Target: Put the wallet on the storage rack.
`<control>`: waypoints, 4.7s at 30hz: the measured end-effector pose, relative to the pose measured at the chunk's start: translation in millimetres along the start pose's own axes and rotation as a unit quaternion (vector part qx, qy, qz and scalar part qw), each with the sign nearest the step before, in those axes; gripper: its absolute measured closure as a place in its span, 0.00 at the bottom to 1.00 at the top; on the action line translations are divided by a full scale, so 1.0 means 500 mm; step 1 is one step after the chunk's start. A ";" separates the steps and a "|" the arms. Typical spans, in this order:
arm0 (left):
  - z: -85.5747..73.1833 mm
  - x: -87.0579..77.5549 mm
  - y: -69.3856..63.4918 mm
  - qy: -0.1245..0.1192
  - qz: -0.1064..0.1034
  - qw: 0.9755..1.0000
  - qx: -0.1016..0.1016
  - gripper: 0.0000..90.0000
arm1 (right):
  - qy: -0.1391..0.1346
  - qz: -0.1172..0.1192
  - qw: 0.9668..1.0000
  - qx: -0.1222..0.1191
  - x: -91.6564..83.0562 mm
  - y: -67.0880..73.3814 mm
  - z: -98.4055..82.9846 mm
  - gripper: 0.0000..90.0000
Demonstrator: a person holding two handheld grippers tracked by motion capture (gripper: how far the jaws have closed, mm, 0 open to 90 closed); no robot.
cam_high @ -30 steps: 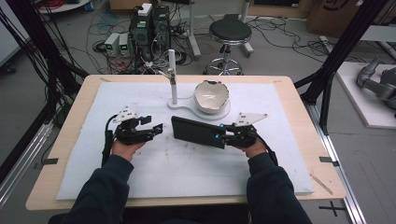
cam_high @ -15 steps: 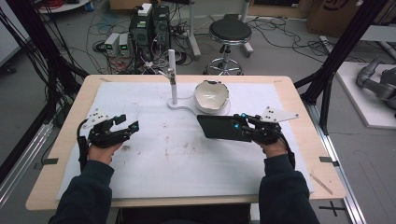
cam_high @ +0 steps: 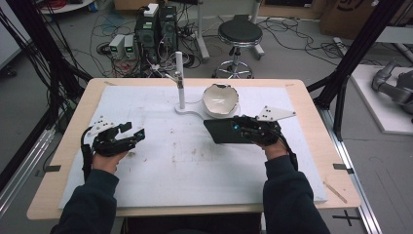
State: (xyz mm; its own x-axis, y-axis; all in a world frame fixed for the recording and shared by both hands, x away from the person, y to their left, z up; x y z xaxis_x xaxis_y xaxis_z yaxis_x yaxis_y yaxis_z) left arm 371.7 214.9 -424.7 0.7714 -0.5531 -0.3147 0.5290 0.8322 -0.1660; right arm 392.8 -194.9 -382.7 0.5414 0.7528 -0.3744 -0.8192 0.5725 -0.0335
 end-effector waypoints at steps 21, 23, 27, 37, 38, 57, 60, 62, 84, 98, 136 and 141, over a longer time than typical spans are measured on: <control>0.003 -0.002 0.009 -0.011 -0.013 1.000 -0.007 0.39 | 0.033 -0.093 0.985 -0.143 0.003 -0.090 0.207 0.81; 0.002 -0.002 0.011 -0.012 -0.013 1.000 -0.008 0.39 | 0.054 -0.095 0.981 -0.161 0.026 -0.097 0.206 0.81; 0.001 -0.003 0.013 -0.012 -0.014 1.000 -0.009 0.39 | 0.080 -0.090 0.978 -0.170 0.060 -0.106 0.193 0.81; 0.000 -0.002 0.015 -0.012 -0.016 1.000 -0.013 0.40 | 0.134 -0.071 0.975 -0.163 0.155 -0.117 0.146 0.80; 0.000 -0.003 0.015 -0.011 -0.015 1.000 -0.014 0.40 | 0.129 -0.072 0.976 -0.159 0.160 -0.116 0.146 0.80; -0.003 -0.003 0.015 -0.009 -0.014 1.000 -0.014 0.40 | 0.114 -0.047 0.987 -0.103 0.081 -0.122 0.104 0.61; -0.003 -0.005 0.017 -0.009 -0.013 1.000 -0.015 0.40 | 0.102 -0.046 0.987 -0.111 0.072 -0.118 0.101 0.61; -0.004 -0.007 0.018 -0.011 -0.012 1.000 -0.016 0.40 | 0.095 -0.051 0.988 -0.110 0.065 -0.118 0.087 0.61; -0.003 -0.006 0.019 -0.011 -0.012 1.000 -0.020 0.41 | 0.115 -0.103 0.945 -0.289 0.054 -0.112 0.112 0.85; -0.005 -0.008 0.022 -0.011 -0.010 1.000 -0.023 0.41 | 0.146 -0.036 0.936 -0.319 0.105 -0.102 0.100 0.84; -0.004 -0.009 0.018 -0.012 -0.017 0.999 -0.026 0.41 | 0.068 0.012 0.989 -0.129 0.095 -0.069 0.032 0.75; -0.005 -0.009 0.016 -0.011 -0.017 0.999 -0.026 0.41 | 0.082 0.017 0.984 -0.155 0.093 -0.067 0.028 0.76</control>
State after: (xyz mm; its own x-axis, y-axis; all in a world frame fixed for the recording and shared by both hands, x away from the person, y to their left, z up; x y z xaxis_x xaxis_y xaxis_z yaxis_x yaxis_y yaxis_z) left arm 371.6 224.2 -426.7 0.7604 -0.5821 -0.2880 0.5372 0.8129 -0.2249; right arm 448.0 -174.5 -385.9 0.4952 0.6930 -0.5240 -0.8687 0.4023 -0.2890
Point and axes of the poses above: each handheld gripper's, and its own axes: x roughly forward along the jaws, z roughly out of its top, y roughly to its left, the point moved 5 cm from there along x, roughly forward along the jaws
